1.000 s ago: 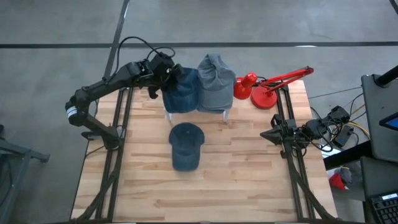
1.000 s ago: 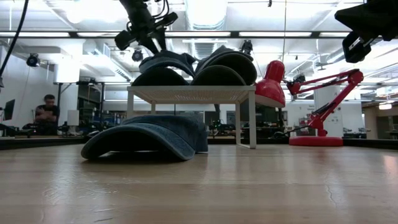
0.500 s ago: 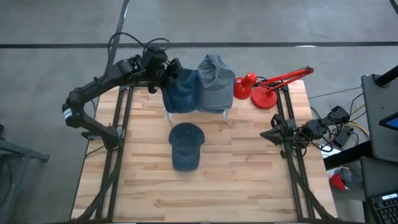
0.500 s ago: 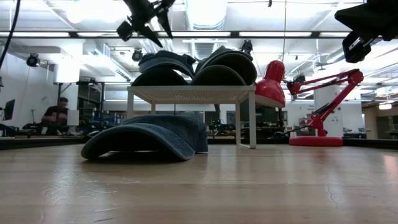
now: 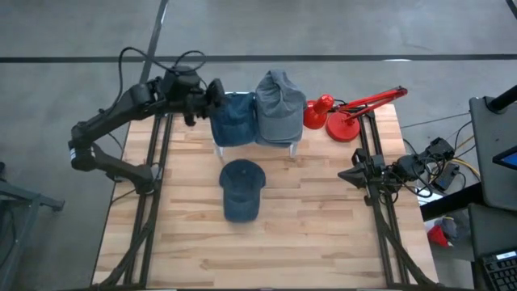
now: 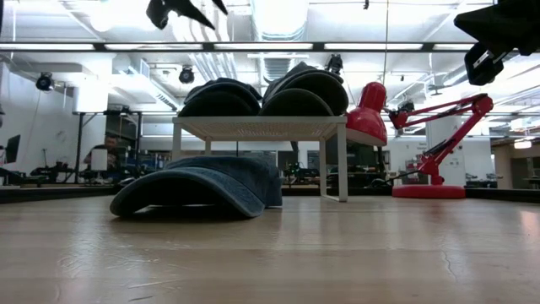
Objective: Pick & Place hat
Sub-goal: Put the blue cap on top of the blue cap on the shelf
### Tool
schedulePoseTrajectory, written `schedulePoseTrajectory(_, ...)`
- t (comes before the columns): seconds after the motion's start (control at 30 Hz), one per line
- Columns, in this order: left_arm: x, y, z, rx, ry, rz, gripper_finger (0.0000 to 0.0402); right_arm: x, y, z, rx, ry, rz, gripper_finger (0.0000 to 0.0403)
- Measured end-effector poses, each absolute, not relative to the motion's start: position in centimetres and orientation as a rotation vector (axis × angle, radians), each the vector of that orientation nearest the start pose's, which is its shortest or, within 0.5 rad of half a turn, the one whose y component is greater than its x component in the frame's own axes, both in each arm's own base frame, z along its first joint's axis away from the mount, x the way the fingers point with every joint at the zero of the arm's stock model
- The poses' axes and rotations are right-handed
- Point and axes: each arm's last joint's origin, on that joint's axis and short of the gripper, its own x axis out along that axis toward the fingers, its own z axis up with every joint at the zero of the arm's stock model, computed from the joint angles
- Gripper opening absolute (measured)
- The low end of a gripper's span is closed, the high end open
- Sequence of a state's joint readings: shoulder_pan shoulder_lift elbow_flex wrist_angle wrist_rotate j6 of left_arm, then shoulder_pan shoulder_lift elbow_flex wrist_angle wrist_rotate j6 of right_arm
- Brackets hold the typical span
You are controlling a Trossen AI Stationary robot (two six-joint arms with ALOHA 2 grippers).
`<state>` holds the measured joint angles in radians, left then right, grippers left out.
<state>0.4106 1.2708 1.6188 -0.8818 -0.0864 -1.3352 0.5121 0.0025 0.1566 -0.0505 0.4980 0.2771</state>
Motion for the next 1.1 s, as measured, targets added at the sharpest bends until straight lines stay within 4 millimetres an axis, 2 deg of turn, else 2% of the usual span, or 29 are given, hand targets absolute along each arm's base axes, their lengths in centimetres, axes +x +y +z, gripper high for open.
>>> schedulePoseTrajectory(0.23,23.2,5.3,44.5,-1.404,0.233,0.639,0.0181,7.8,2.8,21.1,0.327,-0.088,0.027,0.0008)
schedulePoseTrajectory(0.5,25.4,-0.1,43.1,-1.435,0.338,0.619,0.0179,7.8,2.8,21.1,0.327,-0.088,0.027,0.0008)
schedulePoseTrajectory(0.8,27.0,-4.9,39.7,-1.475,0.555,0.734,0.0179,7.8,2.8,21.1,0.327,-0.088,0.027,0.0008)
schedulePoseTrajectory(1.1,29.3,-7.6,35.9,-1.428,0.707,0.882,0.0179,7.8,2.8,21.1,0.327,-0.088,0.027,0.0008)
